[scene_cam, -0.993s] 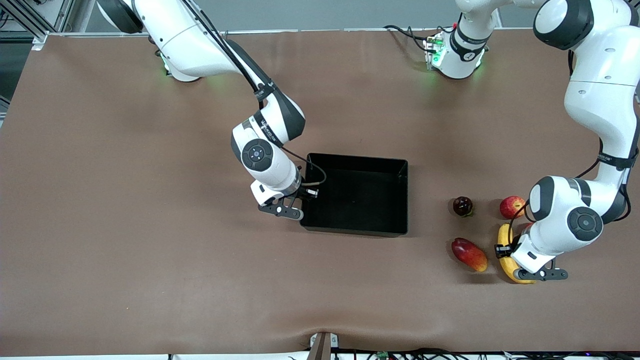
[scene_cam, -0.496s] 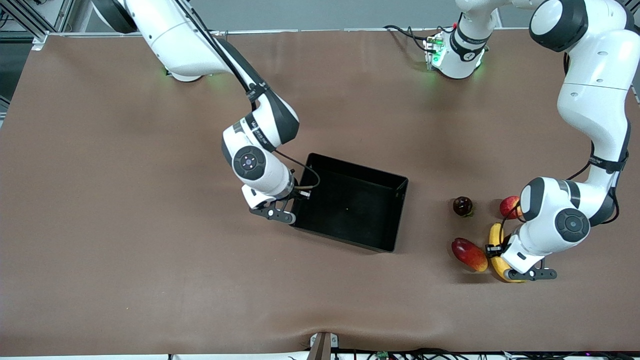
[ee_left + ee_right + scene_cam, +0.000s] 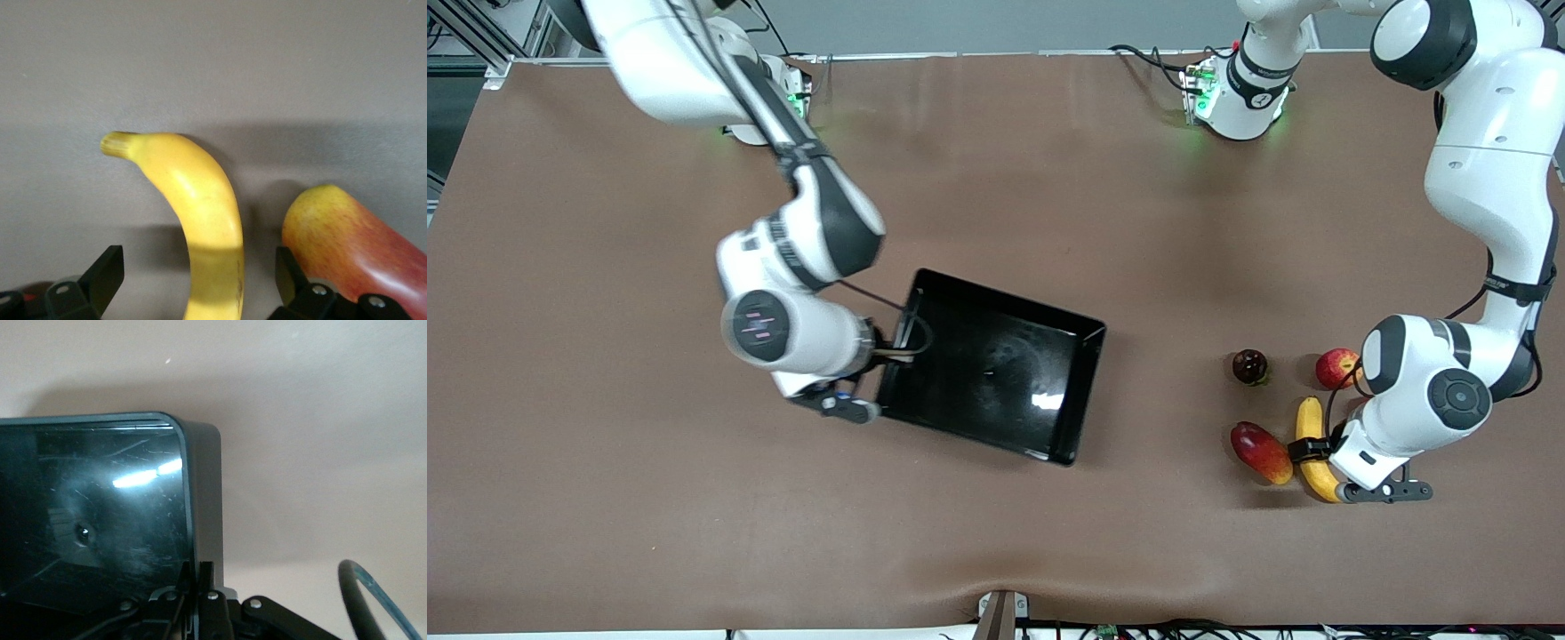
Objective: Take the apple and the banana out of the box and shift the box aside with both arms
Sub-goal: 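Drag the box away with the right gripper while the left gripper withdraws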
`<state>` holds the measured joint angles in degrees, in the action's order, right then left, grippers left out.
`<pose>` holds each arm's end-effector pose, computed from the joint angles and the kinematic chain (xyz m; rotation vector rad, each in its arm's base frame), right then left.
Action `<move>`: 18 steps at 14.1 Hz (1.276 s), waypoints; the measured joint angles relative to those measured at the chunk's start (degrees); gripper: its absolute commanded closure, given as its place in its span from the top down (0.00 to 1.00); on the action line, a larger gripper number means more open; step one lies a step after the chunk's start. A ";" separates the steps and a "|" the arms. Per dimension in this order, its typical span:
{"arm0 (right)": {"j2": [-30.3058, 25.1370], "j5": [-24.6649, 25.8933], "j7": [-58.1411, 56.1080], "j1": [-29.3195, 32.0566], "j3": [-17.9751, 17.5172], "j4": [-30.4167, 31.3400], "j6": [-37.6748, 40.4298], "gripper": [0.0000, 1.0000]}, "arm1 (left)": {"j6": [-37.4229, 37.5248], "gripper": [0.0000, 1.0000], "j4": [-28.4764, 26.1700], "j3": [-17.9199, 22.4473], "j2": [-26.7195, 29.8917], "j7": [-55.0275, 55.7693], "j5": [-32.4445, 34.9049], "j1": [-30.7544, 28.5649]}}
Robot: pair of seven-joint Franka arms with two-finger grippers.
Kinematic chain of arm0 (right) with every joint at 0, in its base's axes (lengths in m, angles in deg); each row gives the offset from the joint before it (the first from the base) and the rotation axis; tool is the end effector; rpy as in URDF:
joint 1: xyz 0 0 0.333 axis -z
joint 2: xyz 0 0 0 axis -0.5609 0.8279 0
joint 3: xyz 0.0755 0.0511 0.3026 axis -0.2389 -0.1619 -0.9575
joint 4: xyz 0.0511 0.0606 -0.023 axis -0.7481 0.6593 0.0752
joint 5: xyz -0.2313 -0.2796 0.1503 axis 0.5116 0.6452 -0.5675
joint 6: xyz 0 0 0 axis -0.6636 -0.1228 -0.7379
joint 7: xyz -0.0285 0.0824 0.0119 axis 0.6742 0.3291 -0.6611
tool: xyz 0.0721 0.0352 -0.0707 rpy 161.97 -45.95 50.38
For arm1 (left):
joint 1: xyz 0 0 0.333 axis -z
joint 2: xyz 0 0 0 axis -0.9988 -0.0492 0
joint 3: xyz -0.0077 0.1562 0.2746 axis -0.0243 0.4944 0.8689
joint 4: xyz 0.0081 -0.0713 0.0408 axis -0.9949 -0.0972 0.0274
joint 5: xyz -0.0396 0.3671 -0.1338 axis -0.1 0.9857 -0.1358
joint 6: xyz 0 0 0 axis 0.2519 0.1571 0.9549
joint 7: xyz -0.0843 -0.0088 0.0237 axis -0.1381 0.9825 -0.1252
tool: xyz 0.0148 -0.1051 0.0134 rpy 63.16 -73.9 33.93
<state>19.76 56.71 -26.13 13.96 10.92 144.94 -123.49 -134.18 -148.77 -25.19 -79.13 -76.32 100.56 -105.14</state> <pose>0.6510 0.3014 0.3702 -2.9420 0.4266 0.3581 0.7386 0.0168 0.2191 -3.1054 -0.0196 -0.1704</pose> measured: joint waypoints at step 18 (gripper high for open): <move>-1.86 6.38 -49.25 37.44 0.91 5.36 4.51 0.00 | 32.97 1.00 1.10 -9.01 32.05 -0.58 -3.33 0.51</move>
<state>17.90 63.09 -75.38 51.40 11.83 150.30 -118.97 -101.21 -147.67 -34.20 -47.09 -76.90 97.23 -104.63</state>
